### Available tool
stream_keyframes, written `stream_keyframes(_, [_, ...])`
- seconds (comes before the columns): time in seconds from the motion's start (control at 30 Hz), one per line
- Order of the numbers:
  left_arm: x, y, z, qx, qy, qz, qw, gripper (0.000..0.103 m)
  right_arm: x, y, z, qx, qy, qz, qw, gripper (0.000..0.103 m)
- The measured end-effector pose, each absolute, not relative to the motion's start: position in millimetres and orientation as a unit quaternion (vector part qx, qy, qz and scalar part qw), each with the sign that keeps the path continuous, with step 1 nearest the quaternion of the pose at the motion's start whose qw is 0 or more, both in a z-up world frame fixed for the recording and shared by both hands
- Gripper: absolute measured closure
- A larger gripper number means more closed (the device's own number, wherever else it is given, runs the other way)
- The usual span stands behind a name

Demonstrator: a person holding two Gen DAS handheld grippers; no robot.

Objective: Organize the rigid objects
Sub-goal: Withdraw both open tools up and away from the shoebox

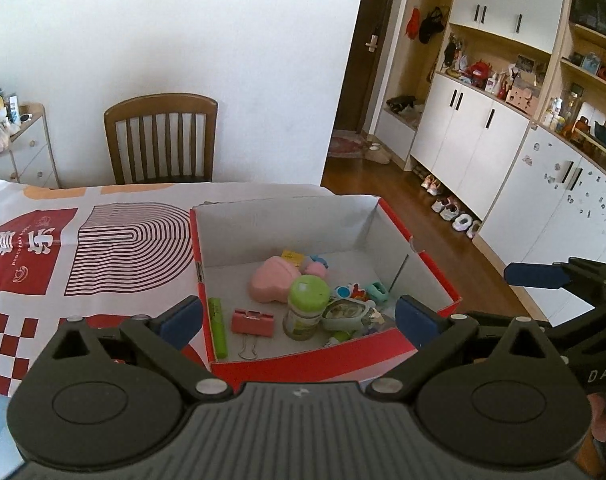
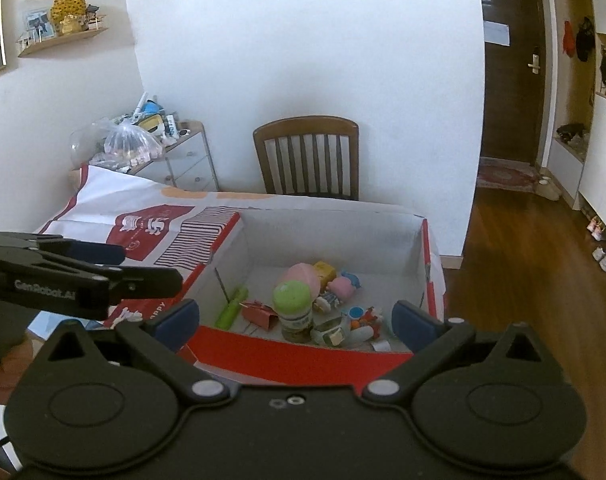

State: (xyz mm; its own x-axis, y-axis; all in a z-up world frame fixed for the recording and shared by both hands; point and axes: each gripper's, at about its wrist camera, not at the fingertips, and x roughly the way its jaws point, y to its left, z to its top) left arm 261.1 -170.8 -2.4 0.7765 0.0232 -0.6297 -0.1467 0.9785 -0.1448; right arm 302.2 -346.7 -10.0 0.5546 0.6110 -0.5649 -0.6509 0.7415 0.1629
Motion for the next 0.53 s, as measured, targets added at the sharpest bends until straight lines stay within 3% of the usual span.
stream_keyframes(0.53, [259.0, -174.2, -10.7, -0.08, 0.34, 0.056, 0.935, 0.0, 295.0, -356.1, -18.6, -0.02, 0.32, 0.341, 0.884, 0.0])
